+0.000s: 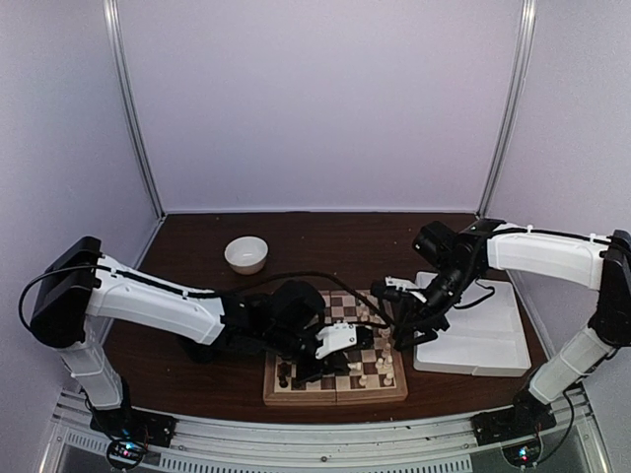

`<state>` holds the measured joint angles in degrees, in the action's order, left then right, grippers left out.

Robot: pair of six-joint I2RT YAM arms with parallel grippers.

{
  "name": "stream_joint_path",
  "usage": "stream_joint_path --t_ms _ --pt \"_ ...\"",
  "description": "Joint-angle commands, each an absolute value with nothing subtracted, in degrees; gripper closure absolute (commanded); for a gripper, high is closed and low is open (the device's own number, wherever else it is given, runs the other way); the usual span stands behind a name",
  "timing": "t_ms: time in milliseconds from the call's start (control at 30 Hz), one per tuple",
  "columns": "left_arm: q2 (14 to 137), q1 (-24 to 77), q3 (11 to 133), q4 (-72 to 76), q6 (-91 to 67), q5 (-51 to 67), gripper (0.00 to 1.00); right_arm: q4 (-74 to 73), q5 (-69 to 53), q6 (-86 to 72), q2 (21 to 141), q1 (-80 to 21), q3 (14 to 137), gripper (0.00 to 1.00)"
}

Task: Set up the chess pieces on the board
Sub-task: Pass from the left arm to the right

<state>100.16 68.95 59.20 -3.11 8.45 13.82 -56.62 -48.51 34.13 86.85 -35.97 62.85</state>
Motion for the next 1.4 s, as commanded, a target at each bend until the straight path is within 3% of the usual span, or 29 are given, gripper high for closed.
stream_joint_path --t_ms 0,267,600,867,1167,1367 --pt "95.86 68.03 59.06 -1.55 4.33 12.84 1.00 -57.33 -50.58 33.50 83.69 -33.51 65.38 0.57" --pt "91.19 65.55 59.24 -6.56 -3.68 12.29 1.00 -59.52 -60.09 33.82 81.77 -25.68 69.46 0.54" --pt "92.46 62.76 71.88 -11.35 -17.16 16.53 1.00 -58.13 -58.62 25.96 84.34 -30.67 76.37 0.47" --pt "92.34 62.71 71.43 -6.42 -21.11 18.32 1.00 -55.68 -61.61 20.05 88.42 -33.31 80.10 0.45" --pt "92.46 62.75 71.54 -5.77 -21.44 18.95 1.00 -56.14 -63.51 19.69 90.80 -35.52 81.82 0.46" --pt "92.51 62.73 71.45 -5.18 -21.39 19.05 1.00 -55.76 -64.73 19.23 91.31 -35.86 81.74 0.57"
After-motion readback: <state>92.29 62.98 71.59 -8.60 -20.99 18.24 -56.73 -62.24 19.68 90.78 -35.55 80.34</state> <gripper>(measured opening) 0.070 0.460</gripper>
